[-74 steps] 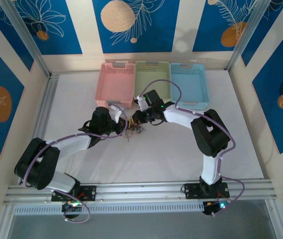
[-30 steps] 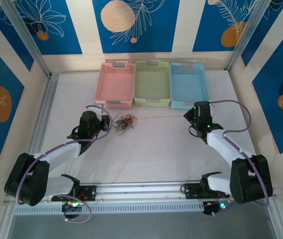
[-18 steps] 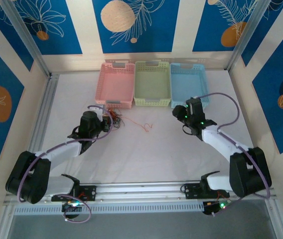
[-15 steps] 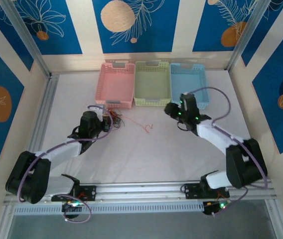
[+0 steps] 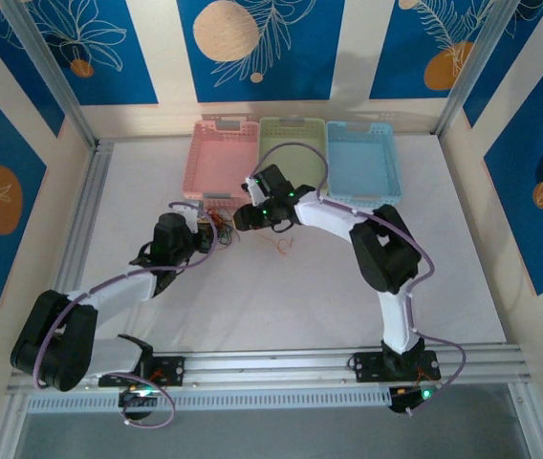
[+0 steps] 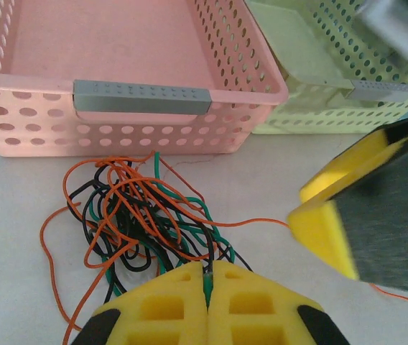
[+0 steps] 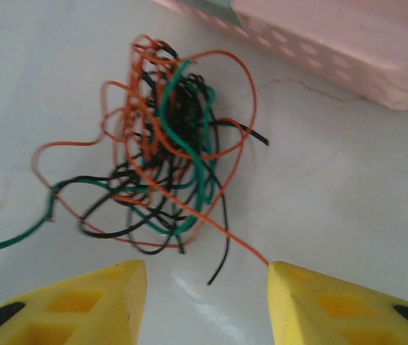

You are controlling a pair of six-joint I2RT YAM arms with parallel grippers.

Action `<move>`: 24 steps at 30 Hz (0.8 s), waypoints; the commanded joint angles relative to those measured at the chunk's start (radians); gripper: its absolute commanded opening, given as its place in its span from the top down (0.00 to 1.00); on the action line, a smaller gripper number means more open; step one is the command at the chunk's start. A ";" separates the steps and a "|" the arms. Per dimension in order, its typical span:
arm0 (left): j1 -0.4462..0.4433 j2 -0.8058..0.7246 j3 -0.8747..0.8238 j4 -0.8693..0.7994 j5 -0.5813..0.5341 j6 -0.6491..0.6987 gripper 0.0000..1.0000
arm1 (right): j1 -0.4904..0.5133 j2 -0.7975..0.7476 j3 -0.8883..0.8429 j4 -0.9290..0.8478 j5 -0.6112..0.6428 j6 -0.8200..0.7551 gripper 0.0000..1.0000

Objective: Untangle the cables

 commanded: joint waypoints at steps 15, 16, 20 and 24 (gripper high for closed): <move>0.011 0.000 0.002 0.029 0.023 0.009 1.00 | 0.018 0.091 0.112 -0.160 0.094 -0.108 0.99; 0.011 0.002 0.002 0.028 0.022 0.009 1.00 | 0.017 0.073 0.090 -0.141 0.109 -0.105 1.00; 0.011 -0.001 0.000 0.027 0.021 0.009 1.00 | -0.001 -0.026 -0.026 -0.043 0.164 -0.076 1.00; 0.011 -0.002 0.002 0.020 0.009 0.008 1.00 | -0.069 -0.162 -0.191 0.069 0.253 -0.001 1.00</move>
